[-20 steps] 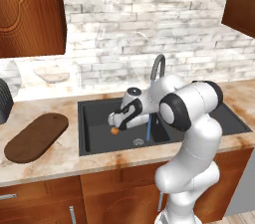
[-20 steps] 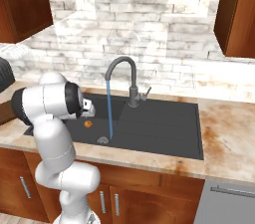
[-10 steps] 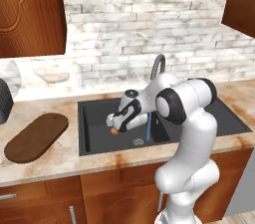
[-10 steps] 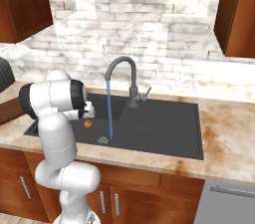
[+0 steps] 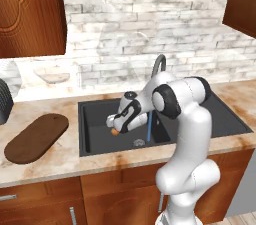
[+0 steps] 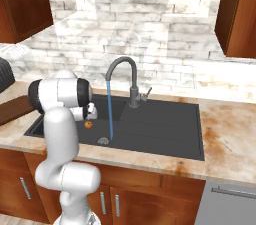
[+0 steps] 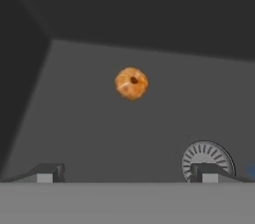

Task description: Pick the tangerine from the sink and place it on the cutting board to airdry. Then turn off the sink faucet.

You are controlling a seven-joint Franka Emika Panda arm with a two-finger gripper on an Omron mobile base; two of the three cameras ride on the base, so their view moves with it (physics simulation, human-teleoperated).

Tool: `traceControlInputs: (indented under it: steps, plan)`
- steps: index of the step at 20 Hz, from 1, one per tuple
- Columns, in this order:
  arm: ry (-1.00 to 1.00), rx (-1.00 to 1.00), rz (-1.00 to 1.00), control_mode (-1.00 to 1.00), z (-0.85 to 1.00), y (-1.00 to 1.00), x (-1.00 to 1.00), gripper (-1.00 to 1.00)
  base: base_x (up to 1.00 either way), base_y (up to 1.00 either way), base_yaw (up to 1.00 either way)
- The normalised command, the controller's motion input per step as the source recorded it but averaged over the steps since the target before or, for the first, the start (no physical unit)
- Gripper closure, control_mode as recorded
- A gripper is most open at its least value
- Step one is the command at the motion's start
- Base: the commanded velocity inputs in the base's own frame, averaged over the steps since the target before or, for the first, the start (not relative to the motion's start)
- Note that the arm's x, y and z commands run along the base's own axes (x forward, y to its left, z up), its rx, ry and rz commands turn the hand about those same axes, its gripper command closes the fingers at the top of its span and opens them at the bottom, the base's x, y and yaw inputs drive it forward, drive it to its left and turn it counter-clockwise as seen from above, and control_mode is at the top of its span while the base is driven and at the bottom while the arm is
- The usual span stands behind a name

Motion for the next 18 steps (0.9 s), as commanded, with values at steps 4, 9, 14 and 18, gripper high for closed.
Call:
traceControlInputs:
  steps: [4,9,14,18]
  plan:
    - [0.01,0.00,-0.01,-1.00,-0.22,0.05,0.15,-1.00,0.00,0.00,0.00]
    - [0.01,0.00,-0.01,-1.00,-0.20,0.04,0.13,-1.00,0.00,0.00,0.00]
    - [0.01,0.00,-0.01,-1.00,-0.19,0.04,0.13,-1.00,0.00,0.00,0.00]
    - [0.02,0.00,-0.01,-1.00,-0.19,0.03,0.16,-1.00,0.00,0.00,0.00]
